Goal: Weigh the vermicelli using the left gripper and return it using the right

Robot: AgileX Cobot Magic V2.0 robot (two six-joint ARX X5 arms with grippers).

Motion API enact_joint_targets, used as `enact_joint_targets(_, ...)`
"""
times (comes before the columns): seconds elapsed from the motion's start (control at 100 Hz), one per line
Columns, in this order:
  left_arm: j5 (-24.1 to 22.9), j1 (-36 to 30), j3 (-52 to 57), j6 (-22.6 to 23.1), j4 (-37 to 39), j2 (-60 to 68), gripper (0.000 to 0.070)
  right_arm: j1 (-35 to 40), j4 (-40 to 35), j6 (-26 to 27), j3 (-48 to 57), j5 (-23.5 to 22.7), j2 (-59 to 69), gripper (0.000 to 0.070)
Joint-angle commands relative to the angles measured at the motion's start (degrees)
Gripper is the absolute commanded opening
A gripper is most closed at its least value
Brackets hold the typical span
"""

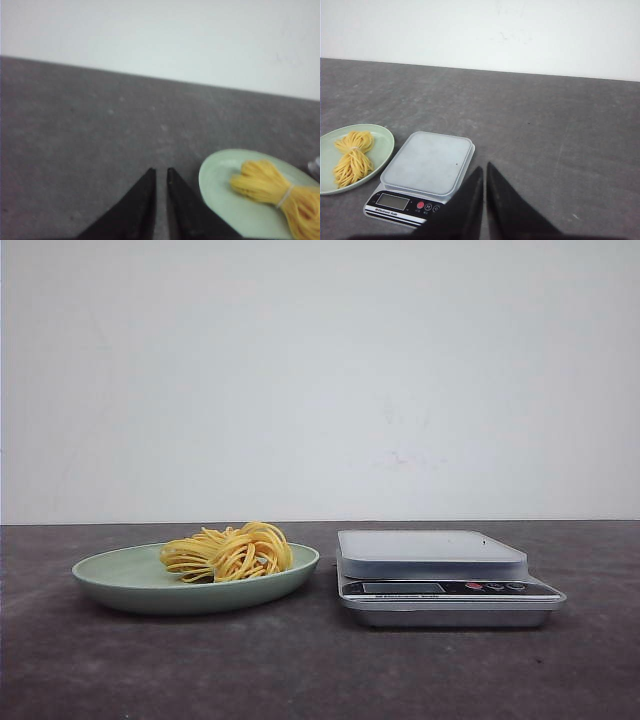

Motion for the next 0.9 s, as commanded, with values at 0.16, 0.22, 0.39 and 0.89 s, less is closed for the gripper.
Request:
enact_joint_targets(0.16, 2.36, 5.46, -4.74, 4.50, -0.70, -0.13, 0.0000, 0.17, 0.61, 0.37, 0.42, 0.02, -0.02, 0.0001)
enact_joint_targets(0.22, 2.95, 5.49, -4.74, 4.63, -0.59, -0.13, 0.0000, 0.17, 0.61, 0.37, 0.44, 0.02, -0.02, 0.0001)
enact_joint_targets(0.39, 3.58, 5.53, -4.70, 4.57, -0.37, -0.13, 0.0000, 0.17, 0.61, 0.37, 0.44, 0.02, -0.02, 0.0001)
enact_joint_targets(0.89, 3.58, 5.53, -4.70, 4.57, -0.39, -0.13, 0.0000, 0.17, 0.61, 0.37, 0.44, 0.02, -0.02, 0.0001)
